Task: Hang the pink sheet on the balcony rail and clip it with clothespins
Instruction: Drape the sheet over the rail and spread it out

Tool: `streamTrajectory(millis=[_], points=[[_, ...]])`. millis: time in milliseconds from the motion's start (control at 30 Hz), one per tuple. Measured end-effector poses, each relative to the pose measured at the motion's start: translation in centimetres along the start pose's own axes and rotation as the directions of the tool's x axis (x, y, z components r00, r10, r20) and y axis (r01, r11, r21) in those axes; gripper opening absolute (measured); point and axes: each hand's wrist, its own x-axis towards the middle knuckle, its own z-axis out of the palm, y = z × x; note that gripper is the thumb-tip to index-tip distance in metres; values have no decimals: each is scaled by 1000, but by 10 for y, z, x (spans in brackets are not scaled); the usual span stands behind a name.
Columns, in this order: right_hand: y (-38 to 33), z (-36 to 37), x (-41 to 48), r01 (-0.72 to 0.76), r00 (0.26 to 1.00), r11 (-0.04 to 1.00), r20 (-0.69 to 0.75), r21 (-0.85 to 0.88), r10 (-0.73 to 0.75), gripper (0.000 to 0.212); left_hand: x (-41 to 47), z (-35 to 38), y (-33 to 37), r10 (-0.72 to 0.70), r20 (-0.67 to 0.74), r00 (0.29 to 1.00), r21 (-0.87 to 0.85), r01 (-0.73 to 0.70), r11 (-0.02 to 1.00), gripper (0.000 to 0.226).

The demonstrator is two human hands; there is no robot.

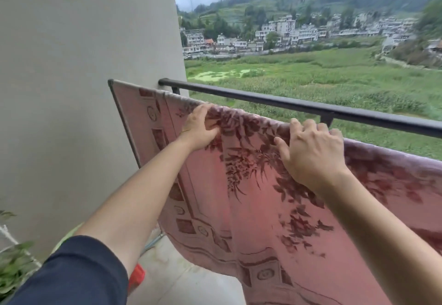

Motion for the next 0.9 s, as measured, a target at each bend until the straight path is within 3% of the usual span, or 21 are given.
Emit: streamTrajectory(millis=[200, 367, 467, 567, 667, 767, 900], points=[[-146, 25, 78, -26, 999, 1000, 33, 1, 26, 68, 17, -59, -152, -188, 52, 981, -16, 189, 982, 52], [-241, 46, 150, 1, 999, 1000, 48, 27, -3, 62, 34, -88, -263, -412, 14, 911, -115, 411, 905, 59], [-297, 59, 205, 70, 995, 989, 63, 129, -79, 53, 46, -96, -323, -489, 24, 872, -171, 486, 857, 66], [-354, 75, 270, 170, 976, 948, 83, 270, -199, 50, 66, -105, -374, -537, 33, 843, -222, 530, 819, 70], [-406, 86, 338, 217, 933, 909, 199, 356, -300, 52, 102, -120, -415, -568, -5, 823, -265, 547, 794, 67], [-456, 96, 398, 267, 886, 889, 268, 372, -378, 60, 145, -136, -451, -597, -14, 802, -274, 571, 774, 67], [-518, 114, 451, 305, 836, 830, 286, 467, -468, 55, 193, -140, -493, -591, -47, 805, -408, 525, 747, 58]])
